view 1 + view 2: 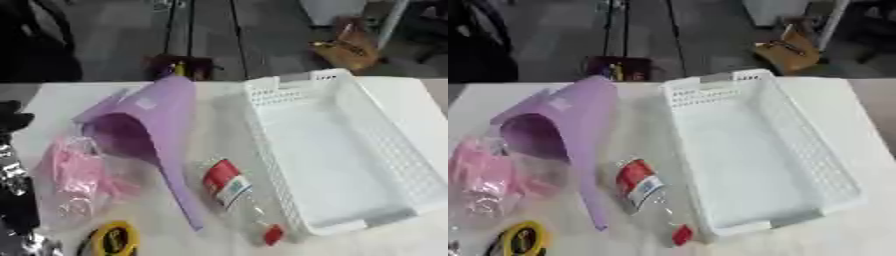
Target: Pick up objects on the table and place them in the box.
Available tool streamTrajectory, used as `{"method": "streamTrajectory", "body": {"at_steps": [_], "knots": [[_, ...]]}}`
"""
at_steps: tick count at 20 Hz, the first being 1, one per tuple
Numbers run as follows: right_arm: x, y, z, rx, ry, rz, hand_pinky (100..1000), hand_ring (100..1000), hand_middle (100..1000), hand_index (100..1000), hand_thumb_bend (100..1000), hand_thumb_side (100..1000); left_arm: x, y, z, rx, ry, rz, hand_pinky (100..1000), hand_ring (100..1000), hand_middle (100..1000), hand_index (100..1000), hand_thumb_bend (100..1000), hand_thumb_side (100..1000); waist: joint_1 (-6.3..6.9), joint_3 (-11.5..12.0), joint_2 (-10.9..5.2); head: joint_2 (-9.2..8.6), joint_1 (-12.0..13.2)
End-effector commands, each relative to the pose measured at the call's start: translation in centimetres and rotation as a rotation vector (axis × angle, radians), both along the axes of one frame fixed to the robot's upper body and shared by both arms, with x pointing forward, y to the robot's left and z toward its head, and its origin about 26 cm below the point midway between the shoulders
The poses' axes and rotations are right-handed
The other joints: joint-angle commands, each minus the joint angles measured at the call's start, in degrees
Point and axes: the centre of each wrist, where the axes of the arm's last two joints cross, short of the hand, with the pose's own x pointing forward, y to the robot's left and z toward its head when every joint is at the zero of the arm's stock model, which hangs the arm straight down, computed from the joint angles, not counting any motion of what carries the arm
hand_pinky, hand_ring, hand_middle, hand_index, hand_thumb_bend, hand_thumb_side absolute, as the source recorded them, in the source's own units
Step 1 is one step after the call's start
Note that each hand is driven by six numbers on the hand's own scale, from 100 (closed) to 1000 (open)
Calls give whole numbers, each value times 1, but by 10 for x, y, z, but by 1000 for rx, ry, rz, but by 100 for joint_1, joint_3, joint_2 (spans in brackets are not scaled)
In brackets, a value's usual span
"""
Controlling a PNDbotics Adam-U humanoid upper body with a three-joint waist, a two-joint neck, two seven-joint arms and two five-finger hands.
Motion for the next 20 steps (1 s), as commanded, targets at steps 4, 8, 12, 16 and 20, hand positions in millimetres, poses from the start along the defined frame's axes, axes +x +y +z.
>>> {"method": "streamTrajectory", "body": {"at_steps": [4, 8, 12, 16, 20], "knots": [[-4, -1, 9, -25, -17, -8, 712, 642, 616, 710, 100, 752, -2, 1, 5, 3, -22, 3, 633, 598, 640, 709, 100, 933, 0, -3, -140, -134, 122], [-4, -2, 9, -30, -15, -9, 712, 642, 616, 709, 100, 750, -3, 11, 10, 101, 21, 125, 708, 756, 847, 891, 100, 979, 11, 6, -163, -67, 281], [-4, -2, 10, -33, -10, -11, 712, 642, 616, 709, 100, 747, -3, 21, 21, 276, 122, 259, 802, 881, 933, 996, 100, 1000, 34, 45, -208, -9, 583], [-4, -2, 11, -36, -5, -9, 713, 641, 616, 709, 100, 746, -4, 28, 31, 451, 299, 312, 886, 938, 975, 1000, 100, 1000, 42, 71, -252, -10, 784], [-4, -2, 12, -40, -2, -6, 712, 641, 616, 709, 100, 746, -5, 34, 44, 604, 490, 324, 933, 977, 1000, 1000, 100, 1000, 42, 64, -290, -17, 822]]}}
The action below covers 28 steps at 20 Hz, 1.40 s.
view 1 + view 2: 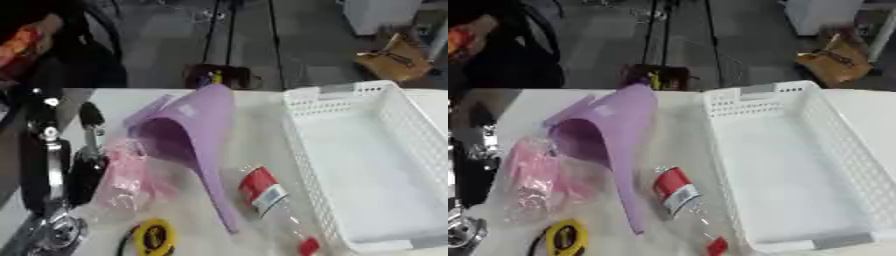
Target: Pick up objects on the table and place them in the box.
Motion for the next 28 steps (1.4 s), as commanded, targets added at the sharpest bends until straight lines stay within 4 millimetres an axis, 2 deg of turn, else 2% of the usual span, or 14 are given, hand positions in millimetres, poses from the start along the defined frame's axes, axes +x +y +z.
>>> {"method": "streamTrajectory", "body": {"at_steps": [1, 9, 11, 12, 14, 15, 16, 17, 18, 19, 22, 23, 24, 28], "knots": [[-3, -2, 13, -43, -12, -4, 712, 641, 616, 709, 100, 746, -3, 7, 18, 110, 106, 32, 933, 977, 1000, 1000, 100, 1000, -5, -8, -152, 25, 42], [-4, -3, 13, -49, -2, -4, 711, 641, 616, 709, 100, 745, -8, 21, 43, 306, 402, 145, 977, 1000, 1000, 1000, 135, 984, 12, 32, -212, 21, -69], [-4, -3, 14, -50, -2, -3, 710, 641, 616, 709, 100, 745, -8, 22, 45, 336, 472, 154, 1000, 1000, 1000, 1000, 226, 1000, 10, 29, -216, 23, -112], [-4, -3, 13, -50, -2, -2, 710, 641, 616, 709, 100, 745, -8, 22, 47, 351, 524, 155, 1000, 1000, 1000, 1000, 226, 1000, 7, 25, -219, 26, -132], [-4, -3, 13, -51, -2, -3, 710, 641, 616, 709, 100, 746, -8, 22, 52, 354, 607, 147, 1000, 1000, 1000, 1000, 303, 1000, 3, 20, -221, 16, -155], [-4, -3, 13, -50, -2, -4, 710, 640, 615, 707, 100, 746, -9, 23, 54, 347, 644, 145, 1000, 1000, 1000, 1000, 434, 1000, 2, 20, -217, 14, -171], [-4, -3, 13, -49, -1, -5, 710, 640, 615, 707, 100, 746, -9, 23, 56, 338, 680, 146, 1000, 1000, 1000, 1000, 434, 1000, 2, 20, -215, 14, -182], [-5, -3, 12, -49, -1, -6, 710, 640, 615, 706, 100, 746, -9, 24, 58, 323, 720, 147, 1000, 1000, 1000, 1000, 601, 1000, 0, 23, -211, 11, -196], [-5, -3, 12, -49, 0, -6, 710, 640, 615, 706, 100, 746, -9, 24, 60, 305, 755, 147, 1000, 1000, 1000, 1000, 601, 1000, -1, 24, -209, 11, -204], [-5, -3, 12, -49, 0, -7, 710, 640, 615, 705, 100, 746, -9, 24, 60, 288, 791, 148, 1000, 1000, 1000, 1000, 711, 1000, -2, 28, -205, 3, -210], [-5, -3, 11, -48, 2, -6, 710, 640, 614, 703, 100, 745, -9, 24, 62, 251, 907, 157, 1000, 1000, 1000, 1000, 698, 1000, -5, 37, -195, -23, -215], [-5, -3, 11, -48, 3, -6, 710, 636, 613, 702, 100, 744, -9, 24, 63, 246, 932, 156, 1000, 1000, 1000, 1000, 562, 967, -5, 41, -191, -28, -212], [-5, -3, 11, -47, 4, -7, 710, 636, 613, 702, 100, 744, -9, 23, 64, 240, 956, 146, 1000, 1000, 1000, 1000, 562, 967, -5, 46, -189, -30, -210], [-6, -3, 10, -46, 3, -10, 710, 633, 612, 699, 100, 743, -9, 24, 67, 214, 1015, 123, 1000, 1000, 1000, 1000, 461, 868, -7, 60, -178, -59, -222]]}}
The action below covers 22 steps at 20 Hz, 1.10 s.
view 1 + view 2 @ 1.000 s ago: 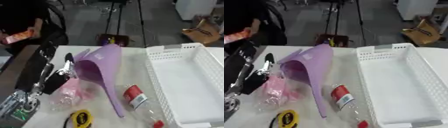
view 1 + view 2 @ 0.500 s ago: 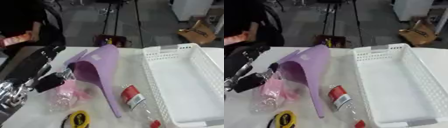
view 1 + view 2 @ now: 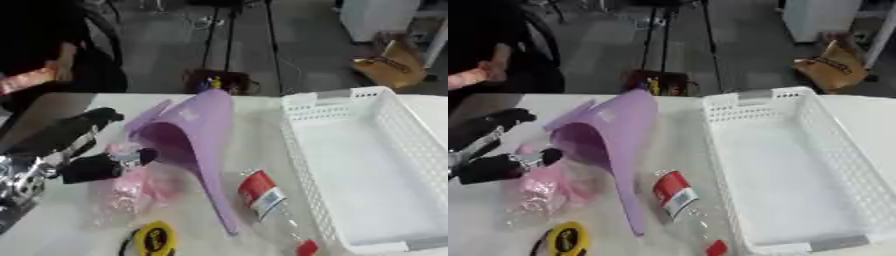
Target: Pick up objects on the table and place them in the box.
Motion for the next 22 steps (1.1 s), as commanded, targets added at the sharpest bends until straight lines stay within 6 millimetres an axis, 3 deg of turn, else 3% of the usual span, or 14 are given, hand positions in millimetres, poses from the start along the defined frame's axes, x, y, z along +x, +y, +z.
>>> {"method": "streamTrajectory", "body": {"at_steps": [1, 6, 7, 10, 11, 13, 15, 17, 22], "knots": [[-4, -2, 11, -38, -16, -10, 709, 628, 611, 697, 100, 740, -5, 4, 14, 16, 9, 24, 1000, 1000, 1000, 1000, 488, 871, -7, 11, -101, -59, -14], [-4, -2, 10, -33, -19, -11, 709, 623, 608, 687, 100, 735, -4, 4, 7, 12, 65, 87, 994, 1000, 1000, 1000, 568, 846, -15, 5, -88, -106, -19], [-4, -2, 10, -32, -19, -11, 708, 620, 606, 683, 100, 728, -4, 4, 6, 19, 71, 97, 904, 1000, 1000, 1000, 593, 841, -18, 3, -86, -113, -18], [-4, -2, 10, -27, -21, -12, 708, 618, 604, 677, 100, 720, -4, 4, 4, 80, 25, 113, 846, 967, 1000, 1000, 583, 855, -30, -5, -77, -145, -15], [-4, -2, 9, -26, -21, -13, 707, 616, 603, 673, 100, 717, -4, 3, 4, 102, -3, 110, 768, 911, 1000, 1000, 514, 924, -34, -7, -76, -152, -17], [-5, -2, 9, -23, -22, -14, 707, 615, 601, 670, 100, 714, -4, 2, 5, 148, -104, 75, 734, 872, 985, 1000, 433, 995, -43, -4, -72, -167, -31], [-5, -2, 9, -20, -24, -16, 707, 614, 600, 666, 100, 712, -4, 2, 3, 174, -183, 37, 757, 875, 989, 1000, 414, 1000, -46, -2, -65, -175, -39], [-5, -2, 9, -18, -24, -16, 707, 613, 597, 663, 100, 711, -4, 3, -1, 187, -227, 16, 735, 853, 978, 1000, 316, 1000, -45, 0, -60, -181, -35], [-4, -2, 9, -11, -27, -16, 704, 608, 591, 654, 100, 703, -5, 2, -9, 161, -236, -9, 729, 856, 984, 1000, 313, 1000, -40, -1, -43, -207, -31]]}}
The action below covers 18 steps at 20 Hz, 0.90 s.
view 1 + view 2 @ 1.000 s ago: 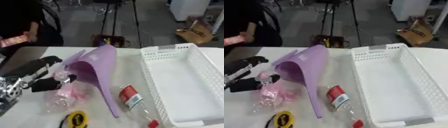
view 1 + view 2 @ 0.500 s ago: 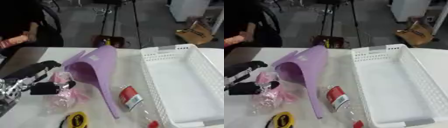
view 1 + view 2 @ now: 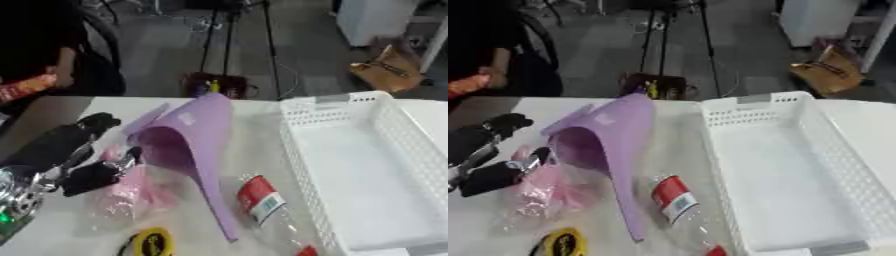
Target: Pick up objects on the table and place them in the box.
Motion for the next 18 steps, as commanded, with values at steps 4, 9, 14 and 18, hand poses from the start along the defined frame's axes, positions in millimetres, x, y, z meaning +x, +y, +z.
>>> {"method": "streamTrajectory", "body": {"at_steps": [4, 9, 14, 18], "knots": [[-4, -2, 9, -19, -26, -9, 702, 606, 588, 647, 100, 688, -3, 1, 4, -22, 25, -17, 726, 859, 989, 1000, 314, 1000, -3, -8, -77, -69, -5], [-4, -1, 9, -13, -32, -7, 700, 605, 586, 643, 100, 685, -4, 1, 1, -65, 91, -31, 731, 865, 996, 1000, 362, 1000, -4, -25, -66, -82, -2], [-4, -1, 9, -9, -37, -4, 699, 603, 580, 628, 100, 679, -4, 0, -1, -66, 129, -25, 747, 870, 1000, 1000, 433, 1000, -14, -37, -62, -113, 7], [-3, -1, 9, -6, -43, -1, 697, 600, 576, 617, 100, 675, -4, 0, -1, -65, 166, -22, 766, 882, 1000, 1000, 476, 1000, -21, -51, -63, -138, 17]]}}
